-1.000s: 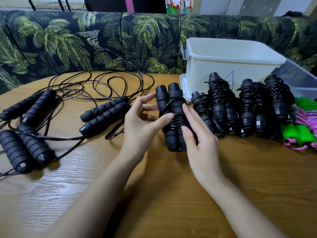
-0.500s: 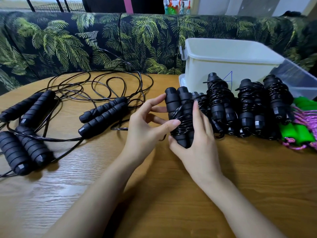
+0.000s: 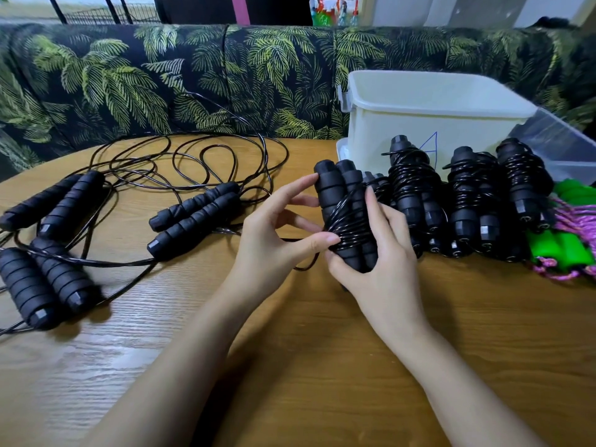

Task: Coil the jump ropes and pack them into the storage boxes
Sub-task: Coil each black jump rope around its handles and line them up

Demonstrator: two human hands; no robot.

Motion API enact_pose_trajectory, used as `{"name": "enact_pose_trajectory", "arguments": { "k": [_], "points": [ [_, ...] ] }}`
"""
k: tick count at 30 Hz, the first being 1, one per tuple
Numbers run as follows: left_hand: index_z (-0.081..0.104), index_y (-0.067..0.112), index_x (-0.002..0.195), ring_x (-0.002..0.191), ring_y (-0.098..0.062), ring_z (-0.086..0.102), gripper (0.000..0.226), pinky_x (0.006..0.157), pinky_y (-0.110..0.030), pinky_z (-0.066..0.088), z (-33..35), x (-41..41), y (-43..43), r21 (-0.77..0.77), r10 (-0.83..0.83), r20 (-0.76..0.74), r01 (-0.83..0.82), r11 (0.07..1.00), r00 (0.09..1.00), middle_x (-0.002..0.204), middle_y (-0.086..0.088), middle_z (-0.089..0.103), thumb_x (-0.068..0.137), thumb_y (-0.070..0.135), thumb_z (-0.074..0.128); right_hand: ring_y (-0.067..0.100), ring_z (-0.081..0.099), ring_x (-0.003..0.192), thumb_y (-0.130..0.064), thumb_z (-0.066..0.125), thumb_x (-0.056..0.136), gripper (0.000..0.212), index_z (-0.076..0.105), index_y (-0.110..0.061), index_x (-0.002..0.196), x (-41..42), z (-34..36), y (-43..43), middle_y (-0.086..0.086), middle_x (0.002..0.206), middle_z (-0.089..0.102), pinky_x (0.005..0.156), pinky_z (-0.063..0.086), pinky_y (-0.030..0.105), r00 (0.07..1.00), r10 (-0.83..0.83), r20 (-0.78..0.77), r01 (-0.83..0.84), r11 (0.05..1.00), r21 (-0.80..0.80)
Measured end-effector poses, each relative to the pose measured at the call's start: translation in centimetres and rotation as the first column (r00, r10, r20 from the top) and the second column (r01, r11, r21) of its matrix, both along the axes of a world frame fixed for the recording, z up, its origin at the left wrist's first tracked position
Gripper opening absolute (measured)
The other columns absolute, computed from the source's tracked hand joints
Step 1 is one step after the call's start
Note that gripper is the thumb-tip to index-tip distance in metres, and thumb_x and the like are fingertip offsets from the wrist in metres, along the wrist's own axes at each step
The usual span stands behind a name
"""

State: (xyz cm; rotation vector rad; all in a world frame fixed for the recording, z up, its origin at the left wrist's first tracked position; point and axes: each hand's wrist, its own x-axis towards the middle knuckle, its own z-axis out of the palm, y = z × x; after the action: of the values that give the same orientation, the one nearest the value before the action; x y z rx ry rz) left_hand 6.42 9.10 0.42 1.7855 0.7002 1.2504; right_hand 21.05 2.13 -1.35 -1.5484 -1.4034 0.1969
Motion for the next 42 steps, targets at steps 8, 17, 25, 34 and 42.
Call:
{"name": "enact_pose_trajectory", "arguments": {
  "k": [8, 17, 25, 34, 42],
  "points": [
    [0.061, 0.027, 0.107, 0.091, -0.007, 0.064, 0.032, 0.102, -0.041, 0.030, -0.9, -1.2, 1.5, 0.583, 0.457, -0.457, -0.130, 0.802, 0.763, 0.094, 0.019, 0.065, 0.081, 0.042, 0.068, 0.023, 0.037, 0.137, -0.024, 0.077, 0.082, 0.090, 0.025, -0.023, 0.156, 1.4, 0.2, 0.2, 0.006, 0.149, 0.035, 0.107, 0.024, 0.019, 0.979, -0.101, 0.176, 0.108, 0.994, -0.029],
    [0.048, 0.018, 0.138, 0.132, -0.018, 0.044, 0.074, 0.118, -0.060, 0.008, -0.7, 0.2, -0.3, 0.622, 0.431, -0.558, 0.014, 0.783, 0.709, 0.137, 0.005, 0.052, 0.079, 0.063, 0.053, 0.028, 0.035, 0.136, -0.023, 0.075, 0.084, 0.090, 0.021, -0.024, 0.156, 1.7, 0.5, 0.1, 0.008, 0.152, 0.032, 0.101, 0.026, 0.023, 0.959, -0.103, 0.264, 0.139, 0.983, -0.120],
    [0.059, 0.013, 0.132, 0.102, -0.019, 0.062, 0.058, 0.117, -0.050, 0.022, -1.1, 0.3, 0.5, 0.748, 0.550, -0.512, 0.029, 0.663, 0.659, 0.107, 0.002, 0.066, 0.094, 0.054, 0.044, 0.024, 0.037, 0.138, -0.025, 0.077, 0.083, 0.090, 0.024, -0.022, 0.156, 1.6, 0.2, 0.3, 0.006, 0.151, 0.035, 0.109, 0.030, 0.026, 0.984, -0.089, 0.157, 0.104, 0.990, -0.091],
    [0.064, 0.029, 0.121, 0.099, 0.012, 0.061, 0.034, 0.111, -0.046, 0.037, -0.3, -0.4, 0.9, 0.224, 0.196, -0.261, -0.139, 0.965, 0.945, 0.101, 0.022, 0.068, 0.094, 0.048, 0.055, -0.008, 0.042, 0.128, -0.017, 0.082, 0.078, 0.082, 0.040, -0.024, 0.148, 0.9, 1.2, 0.0, -0.010, 0.142, 0.050, 0.108, 0.030, 0.009, 0.977, 0.067, -0.203, -0.070, 0.998, -0.004],
    [0.040, 0.015, 0.143, 0.111, 0.008, 0.059, 0.058, 0.087, -0.011, 0.046, 0.9, -0.6, 0.4, -0.299, -0.140, 0.028, 0.142, 0.944, 0.990, 0.115, 0.018, 0.067, 0.088, 0.023, 0.057, 0.003, 0.052, 0.128, -0.026, 0.074, 0.079, 0.061, 0.049, -0.044, 0.132, -0.3, 1.4, -0.5, -0.018, 0.135, 0.060, 0.105, 0.043, 0.024, 0.790, 0.351, -0.503, -0.364, 0.928, 0.075]
  ]
}}
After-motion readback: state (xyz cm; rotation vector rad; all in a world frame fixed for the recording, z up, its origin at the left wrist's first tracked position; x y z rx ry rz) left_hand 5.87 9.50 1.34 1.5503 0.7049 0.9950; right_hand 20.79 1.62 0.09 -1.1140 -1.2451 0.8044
